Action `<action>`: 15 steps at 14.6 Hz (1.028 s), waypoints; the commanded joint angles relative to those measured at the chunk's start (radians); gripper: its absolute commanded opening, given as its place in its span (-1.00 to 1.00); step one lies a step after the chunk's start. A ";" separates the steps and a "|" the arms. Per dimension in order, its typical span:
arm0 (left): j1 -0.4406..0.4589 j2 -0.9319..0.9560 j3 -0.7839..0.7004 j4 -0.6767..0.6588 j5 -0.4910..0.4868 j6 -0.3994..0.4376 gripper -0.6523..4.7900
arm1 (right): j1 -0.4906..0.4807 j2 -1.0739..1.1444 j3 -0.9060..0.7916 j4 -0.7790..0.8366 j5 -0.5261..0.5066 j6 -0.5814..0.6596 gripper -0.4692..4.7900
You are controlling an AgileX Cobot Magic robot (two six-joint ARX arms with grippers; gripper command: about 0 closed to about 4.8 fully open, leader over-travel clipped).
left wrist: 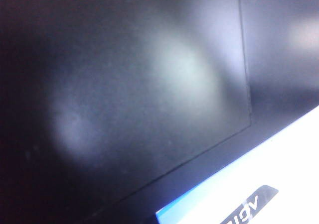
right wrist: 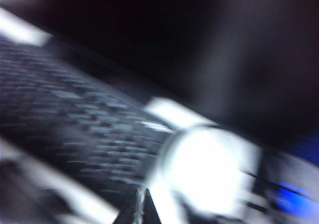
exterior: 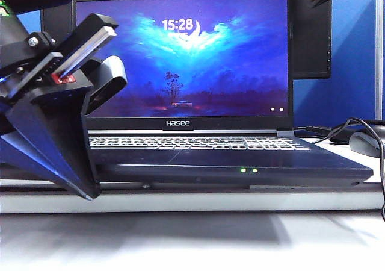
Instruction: Close the lid of the black laptop.
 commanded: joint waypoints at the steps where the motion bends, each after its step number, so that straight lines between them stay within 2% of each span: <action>1: 0.006 0.003 0.004 0.067 -0.049 0.014 -0.75 | -0.041 0.010 0.003 -0.005 -0.224 0.019 -0.82; 5: 0.006 0.003 0.004 0.057 -0.045 0.027 -0.75 | -0.037 0.045 0.003 -0.040 -0.383 0.018 -0.83; 7: 0.006 0.003 0.004 0.056 -0.035 0.028 -0.75 | -0.037 0.048 0.003 -0.040 -0.391 0.018 -0.83; 10: 0.006 0.003 0.004 0.058 -0.035 0.029 -0.75 | -0.037 0.048 0.003 -0.039 -0.504 0.019 -0.83; 12: 0.006 0.003 0.004 0.058 -0.037 0.029 -0.75 | -0.018 0.048 0.003 -0.046 -0.544 0.019 -0.83; 15: 0.006 0.003 0.004 0.064 -0.039 0.029 -0.75 | 0.053 0.048 0.003 -0.126 -0.544 -0.013 -0.83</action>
